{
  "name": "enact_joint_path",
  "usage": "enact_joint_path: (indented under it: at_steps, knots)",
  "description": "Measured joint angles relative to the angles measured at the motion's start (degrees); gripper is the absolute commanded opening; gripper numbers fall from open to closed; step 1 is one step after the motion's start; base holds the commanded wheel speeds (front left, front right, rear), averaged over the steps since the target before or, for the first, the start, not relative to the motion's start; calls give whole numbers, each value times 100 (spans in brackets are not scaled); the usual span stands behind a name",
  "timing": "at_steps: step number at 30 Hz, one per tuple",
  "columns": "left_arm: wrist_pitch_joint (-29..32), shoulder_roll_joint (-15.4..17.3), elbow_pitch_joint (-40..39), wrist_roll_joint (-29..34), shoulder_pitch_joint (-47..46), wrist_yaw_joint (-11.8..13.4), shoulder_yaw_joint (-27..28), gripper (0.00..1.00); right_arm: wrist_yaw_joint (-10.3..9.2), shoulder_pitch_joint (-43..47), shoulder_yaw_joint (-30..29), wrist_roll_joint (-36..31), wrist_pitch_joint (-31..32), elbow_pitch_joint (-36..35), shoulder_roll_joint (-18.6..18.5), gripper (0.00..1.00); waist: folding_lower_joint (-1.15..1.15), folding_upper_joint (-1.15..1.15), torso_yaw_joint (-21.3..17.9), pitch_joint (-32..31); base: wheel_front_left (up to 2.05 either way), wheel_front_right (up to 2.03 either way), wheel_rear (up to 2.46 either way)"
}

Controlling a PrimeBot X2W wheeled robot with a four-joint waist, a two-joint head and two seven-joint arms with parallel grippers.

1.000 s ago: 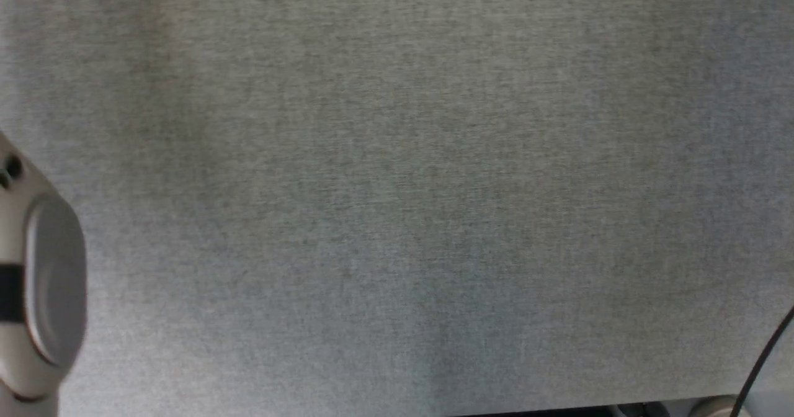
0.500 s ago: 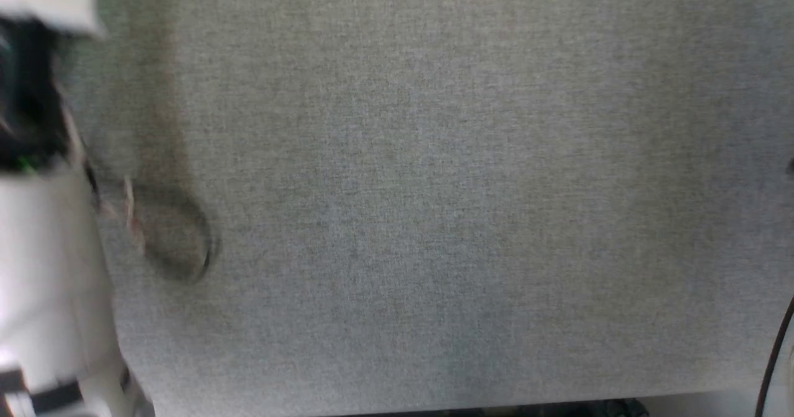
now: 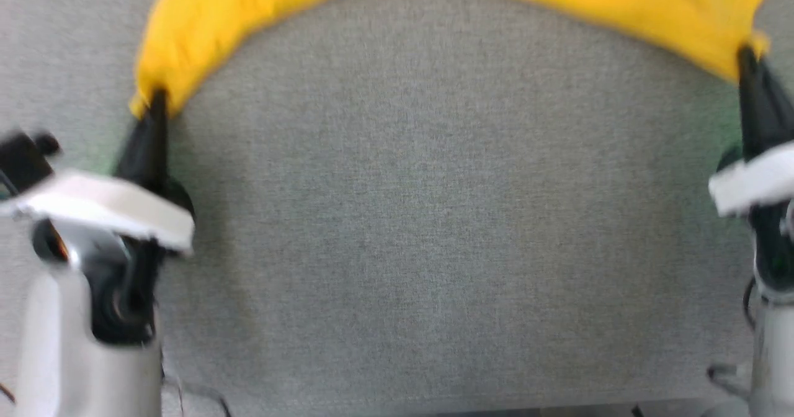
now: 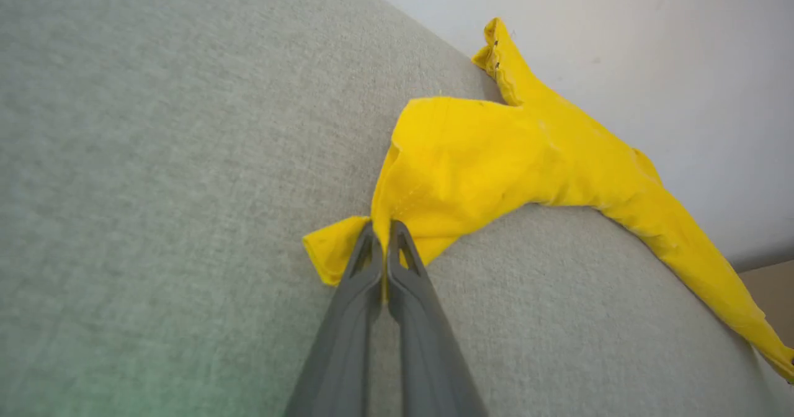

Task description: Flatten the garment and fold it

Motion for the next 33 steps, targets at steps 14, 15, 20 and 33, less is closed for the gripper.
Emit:
enact_joint_path:
  at_steps: [14, 15, 20, 33]
  knots:
    - [628, -110, -334, -416, 2519, -308, -286, 0, -1, 2272, -467, 867, 884, -621, 229, 0, 0, 0, 97, -1362, 0, 0, 0]
    - [694, -99, -382, -487, 2673, -308, -283, 0, -1, 2441, -470, 944, 992, -701, 230, 0, 0, 0, 104, -1459, 0, 0, 0]
    - [998, 16, -681, -659, 3264, -291, -229, 0, -1, 3165, -505, 1171, 1508, -999, 232, 0, 0, 0, 134, -1930, 0, 0, 0]
    - [1613, 134, -1474, -982, 4308, -99, -220, 0, -1, 4139, -922, 1485, 2153, -1389, 331, 0, 1, 0, 156, -2802, 0, 0, 0]
